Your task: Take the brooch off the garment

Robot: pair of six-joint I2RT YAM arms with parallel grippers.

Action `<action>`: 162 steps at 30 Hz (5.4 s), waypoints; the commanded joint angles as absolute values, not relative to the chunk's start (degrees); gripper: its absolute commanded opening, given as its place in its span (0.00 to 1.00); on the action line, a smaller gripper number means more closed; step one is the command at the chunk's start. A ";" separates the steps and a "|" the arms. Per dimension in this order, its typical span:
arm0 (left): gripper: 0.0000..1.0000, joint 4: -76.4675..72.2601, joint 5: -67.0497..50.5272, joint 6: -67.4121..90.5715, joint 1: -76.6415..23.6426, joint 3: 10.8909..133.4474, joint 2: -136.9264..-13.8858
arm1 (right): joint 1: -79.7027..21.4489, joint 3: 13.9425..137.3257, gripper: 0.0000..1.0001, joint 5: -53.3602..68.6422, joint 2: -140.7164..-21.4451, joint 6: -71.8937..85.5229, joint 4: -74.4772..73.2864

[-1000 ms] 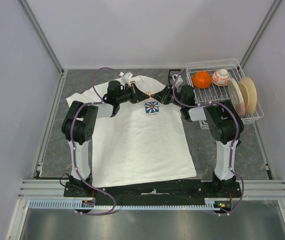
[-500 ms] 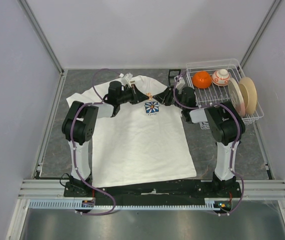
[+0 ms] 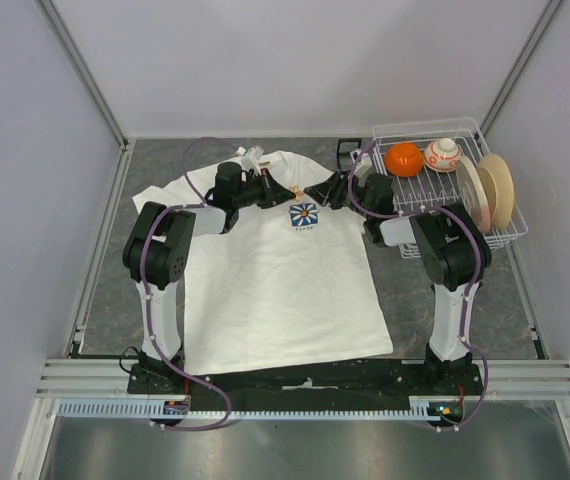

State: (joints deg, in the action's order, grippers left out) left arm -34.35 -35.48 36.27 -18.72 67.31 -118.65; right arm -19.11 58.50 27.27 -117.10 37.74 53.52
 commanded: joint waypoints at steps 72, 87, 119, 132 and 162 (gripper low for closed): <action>0.02 -63.81 12.66 -40.25 -66.09 43.07 -101.34 | -24.78 41.92 0.34 7.30 -52.29 66.09 -23.56; 0.02 -63.81 13.45 -42.53 -67.59 43.42 -102.22 | -24.87 41.57 0.27 4.83 -53.61 68.20 -22.32; 0.02 -65.83 16.35 -45.09 -68.64 44.56 -103.89 | -27.51 37.70 0.19 -2.63 -53.79 77.07 -21.53; 0.02 -66.36 18.10 -46.67 -69.08 45.35 -105.20 | -29.62 40.17 0.17 -6.68 -55.37 80.42 -23.38; 0.67 -63.63 -19.83 7.87 -46.51 33.21 -81.12 | -25.50 32.62 0.00 -10.82 -40.61 53.37 -21.27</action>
